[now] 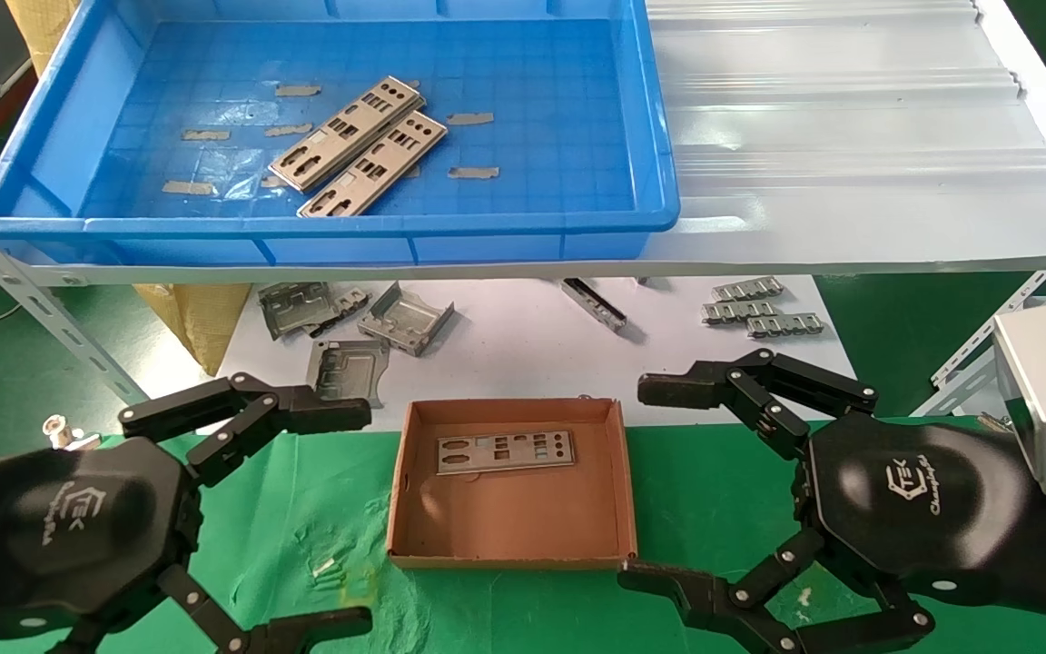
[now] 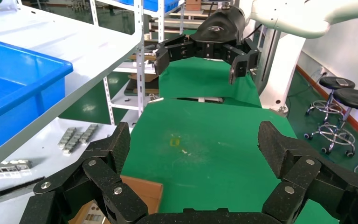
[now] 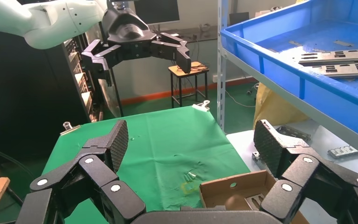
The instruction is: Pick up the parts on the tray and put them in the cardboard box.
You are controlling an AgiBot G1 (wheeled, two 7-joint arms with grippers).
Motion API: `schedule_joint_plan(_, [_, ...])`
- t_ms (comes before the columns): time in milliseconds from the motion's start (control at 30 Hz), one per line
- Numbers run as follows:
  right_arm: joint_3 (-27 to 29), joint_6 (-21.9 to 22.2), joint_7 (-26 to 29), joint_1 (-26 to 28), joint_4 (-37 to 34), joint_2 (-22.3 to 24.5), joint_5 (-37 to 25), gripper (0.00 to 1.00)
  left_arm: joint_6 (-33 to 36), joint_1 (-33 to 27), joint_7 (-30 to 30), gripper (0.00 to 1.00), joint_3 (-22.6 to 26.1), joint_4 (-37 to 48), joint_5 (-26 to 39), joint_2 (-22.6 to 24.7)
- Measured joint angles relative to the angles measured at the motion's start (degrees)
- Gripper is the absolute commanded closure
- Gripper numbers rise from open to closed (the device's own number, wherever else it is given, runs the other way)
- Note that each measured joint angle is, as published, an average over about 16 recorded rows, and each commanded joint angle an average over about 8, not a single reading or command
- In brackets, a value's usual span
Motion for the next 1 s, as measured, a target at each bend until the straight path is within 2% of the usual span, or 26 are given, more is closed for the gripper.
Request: schedule_joint_plan(1000, [0.00,0.00,0.00,0.00,0.00,0.00,-0.01,0.00,0.01,-0.80,0.59,0.00,0.73,1.67,0.56,0.90])
